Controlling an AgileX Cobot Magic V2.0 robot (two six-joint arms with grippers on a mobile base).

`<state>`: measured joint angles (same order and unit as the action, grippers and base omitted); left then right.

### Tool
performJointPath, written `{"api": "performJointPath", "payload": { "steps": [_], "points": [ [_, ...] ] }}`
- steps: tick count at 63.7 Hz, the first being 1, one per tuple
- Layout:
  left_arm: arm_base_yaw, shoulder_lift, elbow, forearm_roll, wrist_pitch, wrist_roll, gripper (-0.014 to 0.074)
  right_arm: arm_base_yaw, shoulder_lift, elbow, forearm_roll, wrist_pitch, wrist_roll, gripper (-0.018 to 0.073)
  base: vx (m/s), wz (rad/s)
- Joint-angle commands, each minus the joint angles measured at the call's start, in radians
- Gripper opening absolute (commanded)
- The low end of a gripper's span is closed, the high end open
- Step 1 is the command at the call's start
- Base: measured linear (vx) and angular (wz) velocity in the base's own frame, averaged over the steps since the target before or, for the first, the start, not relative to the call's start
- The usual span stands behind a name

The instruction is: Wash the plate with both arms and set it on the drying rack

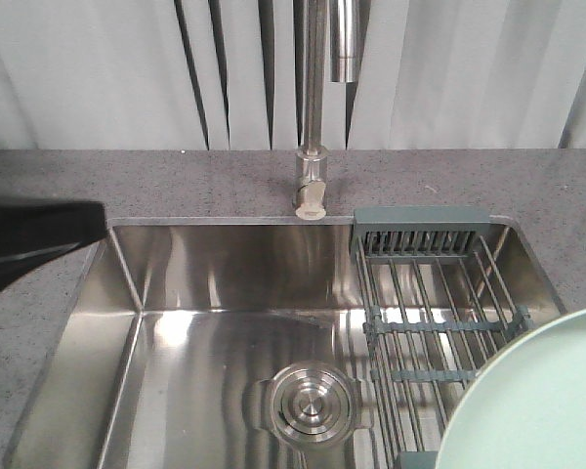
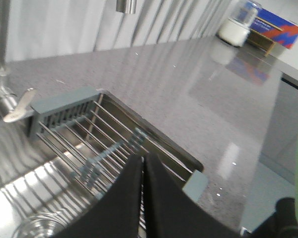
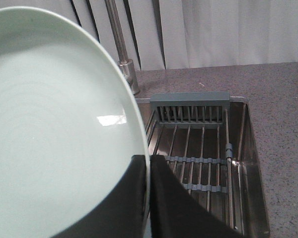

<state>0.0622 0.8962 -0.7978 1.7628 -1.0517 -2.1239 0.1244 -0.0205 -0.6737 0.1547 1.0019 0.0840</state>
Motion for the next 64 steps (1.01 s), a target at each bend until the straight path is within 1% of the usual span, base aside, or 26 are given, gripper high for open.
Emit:
{"api": "performJointPath", "payload": {
  "steps": [1,9,14,20,23,28,38,42,46,51,54,56,58,62,63,64],
  "points": [
    [0.000,-0.236,0.096,0.022,0.144,-0.018,-0.0006,-0.003,0.004,-0.022,0.004,-0.084,0.000,-0.0002,0.00,0.00],
    [0.000,-0.560,0.260,0.021,0.295,-0.021,-0.0006,-0.003,0.004,-0.022,0.004,-0.084,0.000,-0.0002,0.00,0.00],
    [0.000,-0.690,0.336,0.019,0.351,-0.021,-0.0006,-0.003,0.004,-0.022,0.009,-0.084,0.004,-0.0002,0.00,0.00],
    [0.000,-0.795,0.412,0.020,0.396,-0.021,-0.0006,-0.003,0.004,-0.022,0.016,-0.071,0.004,-0.0002,0.00,0.00],
    [0.000,-0.828,0.440,0.020,0.419,-0.021,-0.0006,-0.003,0.004,-0.022,0.018,-0.057,0.004,-0.0002,0.00,0.00],
    [0.000,-0.852,0.478,0.021,0.499,-0.021,-0.0006,-0.003,0.014,-0.022,0.019,-0.029,0.005,-0.0002,0.00,0.00],
    [0.000,-0.851,0.524,0.021,0.691,-0.017,-0.0006,-0.003,0.171,-0.042,0.017,-0.032,0.022,-0.0002,0.00,0.00],
    [0.000,-0.851,0.541,0.021,0.753,0.012,-0.0006,-0.003,0.272,-0.067,0.019,-0.047,0.017,-0.0002,0.00,0.00],
    [0.000,-0.851,0.561,0.021,0.779,0.061,-0.0006,-0.003,0.395,-0.099,0.022,-0.059,-0.004,-0.0002,0.00,0.00],
    [0.000,-0.851,0.580,0.021,0.784,0.108,-0.0006,-0.003,0.537,-0.143,0.043,-0.065,-0.062,-0.0002,0.00,0.00],
    [0.000,-0.851,0.587,0.021,0.784,0.114,-0.0006,-0.003,0.614,-0.165,0.071,-0.058,-0.138,-0.0002,0.00,0.00],
    [0.000,-0.851,0.594,0.021,0.785,0.114,-0.0006,-0.003,0.677,-0.177,0.103,-0.053,-0.218,-0.0002,0.00,0.00],
    [0.000,-0.851,0.604,0.021,0.786,0.113,-0.0006,-0.003,0.740,-0.189,0.159,-0.051,-0.289,-0.0002,0.00,0.00],
    [0.000,-0.851,0.626,0.021,0.789,0.113,-0.0006,-0.001,0.850,-0.204,0.308,-0.044,-0.389,-0.0002,0.00,0.00],
    [0.000,-0.851,0.632,0.021,0.789,0.113,-0.0006,-0.001,0.862,-0.205,0.324,-0.044,-0.400,-0.0002,0.00,0.00],
    [0.000,-0.851,0.636,0.021,0.790,0.113,-0.0006,-0.001,0.897,-0.205,0.371,-0.044,-0.430,-0.0002,0.00,0.00]
  ]
}}
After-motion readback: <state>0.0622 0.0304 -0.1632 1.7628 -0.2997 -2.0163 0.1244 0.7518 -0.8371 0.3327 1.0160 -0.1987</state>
